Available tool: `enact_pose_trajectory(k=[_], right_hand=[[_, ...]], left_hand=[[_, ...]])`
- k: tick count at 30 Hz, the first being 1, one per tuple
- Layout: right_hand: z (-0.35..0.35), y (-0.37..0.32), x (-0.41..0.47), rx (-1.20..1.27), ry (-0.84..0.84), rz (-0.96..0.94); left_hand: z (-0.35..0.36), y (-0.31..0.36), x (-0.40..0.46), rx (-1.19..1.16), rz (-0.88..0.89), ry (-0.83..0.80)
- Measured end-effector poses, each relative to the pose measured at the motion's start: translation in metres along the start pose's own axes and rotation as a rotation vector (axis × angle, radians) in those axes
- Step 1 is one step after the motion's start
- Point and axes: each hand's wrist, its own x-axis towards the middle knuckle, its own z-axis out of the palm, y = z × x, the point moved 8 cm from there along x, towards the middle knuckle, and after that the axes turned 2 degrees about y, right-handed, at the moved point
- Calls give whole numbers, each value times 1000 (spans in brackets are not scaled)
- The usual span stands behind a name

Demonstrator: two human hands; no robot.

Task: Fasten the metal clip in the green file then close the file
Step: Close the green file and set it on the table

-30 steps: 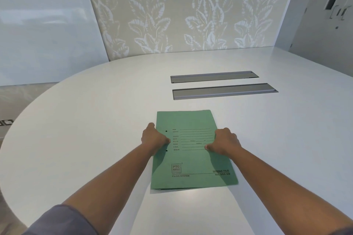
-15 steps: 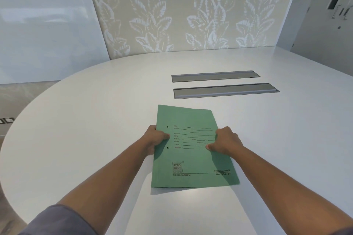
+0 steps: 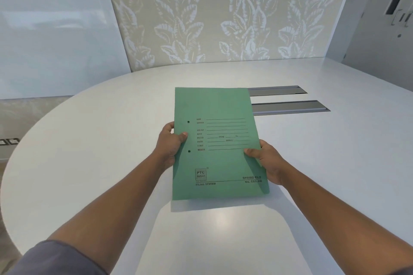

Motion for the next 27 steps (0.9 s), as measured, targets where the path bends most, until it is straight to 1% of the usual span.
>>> enact_pose_trajectory(k=[2,7,9,12,16,20,24,27], right_hand=[[4,-4,1,24,-24,-6],[18,-10,10,-7,-56,1],[23,-16,19,-19,-24,-21],[29,-25,37,-47,41,-55],[42,-35,64,-63,69,-69],[54,-42,96,-103,74,-73],[67,-44,129,-120,62,-60],[78,-45,150,-178,59,-92]], left_hand=[[-6,10,6,-17,27,24],[-24,33,25,-55,82,73],[-29,39,31,-71,89,70],[-34,39,42,-89,47,33],[-42,20,56,-7,-40,20],[-49,-6,69,31,-71,77],[-55,-12,88,109,-41,142],[-62,-8,106,198,39,200]])
